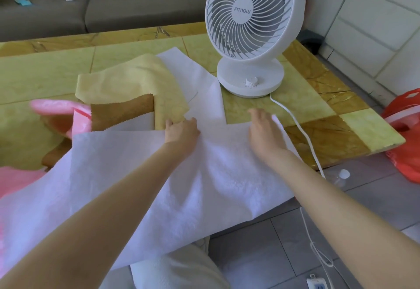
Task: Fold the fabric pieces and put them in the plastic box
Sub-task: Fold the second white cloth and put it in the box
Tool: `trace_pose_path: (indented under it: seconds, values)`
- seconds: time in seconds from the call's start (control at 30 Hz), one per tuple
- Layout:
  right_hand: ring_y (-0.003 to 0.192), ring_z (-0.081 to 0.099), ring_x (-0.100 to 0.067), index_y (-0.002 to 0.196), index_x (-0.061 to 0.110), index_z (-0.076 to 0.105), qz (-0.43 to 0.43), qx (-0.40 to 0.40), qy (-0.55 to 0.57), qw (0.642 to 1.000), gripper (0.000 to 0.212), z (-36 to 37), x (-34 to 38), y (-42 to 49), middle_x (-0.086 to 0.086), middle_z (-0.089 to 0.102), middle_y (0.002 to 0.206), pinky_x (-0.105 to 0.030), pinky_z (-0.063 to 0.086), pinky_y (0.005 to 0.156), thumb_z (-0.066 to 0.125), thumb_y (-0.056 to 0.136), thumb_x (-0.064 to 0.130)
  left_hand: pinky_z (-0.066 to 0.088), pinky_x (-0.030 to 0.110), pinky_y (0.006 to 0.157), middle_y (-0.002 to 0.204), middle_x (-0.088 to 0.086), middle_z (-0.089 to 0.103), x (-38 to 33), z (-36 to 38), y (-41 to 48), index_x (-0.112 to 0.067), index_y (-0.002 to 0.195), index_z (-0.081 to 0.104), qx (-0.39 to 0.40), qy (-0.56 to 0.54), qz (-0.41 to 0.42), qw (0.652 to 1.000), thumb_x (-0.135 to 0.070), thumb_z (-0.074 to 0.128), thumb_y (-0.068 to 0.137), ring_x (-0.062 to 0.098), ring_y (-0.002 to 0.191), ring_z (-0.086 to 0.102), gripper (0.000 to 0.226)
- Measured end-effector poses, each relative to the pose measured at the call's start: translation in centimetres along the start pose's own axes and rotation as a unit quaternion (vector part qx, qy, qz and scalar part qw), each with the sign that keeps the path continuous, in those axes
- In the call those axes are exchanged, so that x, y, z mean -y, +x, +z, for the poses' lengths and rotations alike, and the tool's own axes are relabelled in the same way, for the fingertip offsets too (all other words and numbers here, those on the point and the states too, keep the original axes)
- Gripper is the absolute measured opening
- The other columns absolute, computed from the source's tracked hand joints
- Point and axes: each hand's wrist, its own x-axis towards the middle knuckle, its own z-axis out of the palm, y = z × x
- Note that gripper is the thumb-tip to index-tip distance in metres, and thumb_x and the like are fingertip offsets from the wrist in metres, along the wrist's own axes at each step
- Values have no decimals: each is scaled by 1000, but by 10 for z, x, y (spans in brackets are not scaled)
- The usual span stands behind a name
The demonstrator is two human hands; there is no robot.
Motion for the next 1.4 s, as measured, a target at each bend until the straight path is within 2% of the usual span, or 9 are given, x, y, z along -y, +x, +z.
trace_pose_path:
  seconds: [0.1, 0.17, 0.4, 0.5, 0.83, 1.0, 1.17, 1.3, 1.4]
  values:
    - [123, 42, -25, 133, 9, 41, -158, 55, 98, 981, 41, 4, 47, -14, -8, 43, 135, -32, 34, 92, 45, 93, 6, 27, 36, 85, 103, 3, 63, 8, -7, -7, -13, 109, 51, 3, -46, 3, 999, -30, 30, 101, 25, 93, 60, 29]
    - [123, 42, -25, 136, 11, 39, -201, 99, 99, 970, 41, 10, 70, -20, -7, 41, 137, -34, 37, 94, 44, 95, 12, 27, 36, 93, 104, 2, 65, 19, -18, -13, -17, 110, 54, 2, -47, -4, 999, -36, 28, 100, 23, 94, 60, 34]
    - [124, 39, -30, 136, 7, 37, -146, 192, 53, 969, 40, 25, 101, -16, -13, 38, 137, -39, 36, 97, 39, 100, 24, 27, 37, 88, 96, -4, 64, 98, -44, -49, -18, 92, 56, -11, -29, -12, 999, -40, 35, 98, 21, 95, 58, 31]
    - [125, 38, -31, 135, 6, 38, -125, 208, 44, 969, 41, 26, 109, -14, -15, 39, 137, -40, 36, 100, 38, 100, 27, 26, 37, 97, 105, -2, 65, 128, -48, -64, -19, 101, 59, -17, -30, -30, 999, -37, 36, 99, 22, 103, 56, 29]
    - [128, 38, -33, 140, 5, 31, -92, 220, 39, 970, 45, 22, 129, -19, -17, 36, 141, -42, 36, 104, 35, 101, 27, 27, 35, 90, 102, 5, 69, 144, -40, -70, -15, 111, 49, -62, 2, -47, 997, -31, 28, 102, 24, 94, 62, 28]
    - [132, 33, -30, 144, 7, 25, -162, 168, 67, 970, 47, 9, 147, -33, -12, 30, 147, -42, 38, 100, 34, 101, 21, 26, 36, 88, 106, 5, 65, 149, -39, -71, -14, 112, 46, -70, -45, -30, 996, -25, 41, 98, 26, 98, 59, 18]
    - [140, 22, -22, 148, 11, 21, -229, 168, 70, 956, 49, 11, 169, -62, -6, 23, 153, -32, 26, 111, 32, 102, 26, 29, 38, 95, 129, 11, 41, 159, -44, -92, -13, 128, 38, -125, -12, -47, 991, -17, 52, 89, 29, 121, 37, 41]
    - [143, 16, -21, 148, 11, 21, -238, 166, 91, 953, 50, 16, 175, -79, -9, 18, 156, -31, 19, 114, 33, 102, 27, 33, 38, 90, 124, 13, 43, 171, -37, -130, -10, 128, 39, -176, -107, -135, 969, -22, 53, 90, 32, 113, 42, 43]
    - [142, 20, -23, 146, 9, 25, -227, 169, 114, 952, 50, 18, 178, -83, -10, 22, 154, -33, 21, 114, 37, 101, 26, 37, 42, 91, 118, 13, 49, 180, -25, -159, -9, 124, 43, -145, -226, -201, 942, -30, 53, 91, 32, 111, 46, 40]
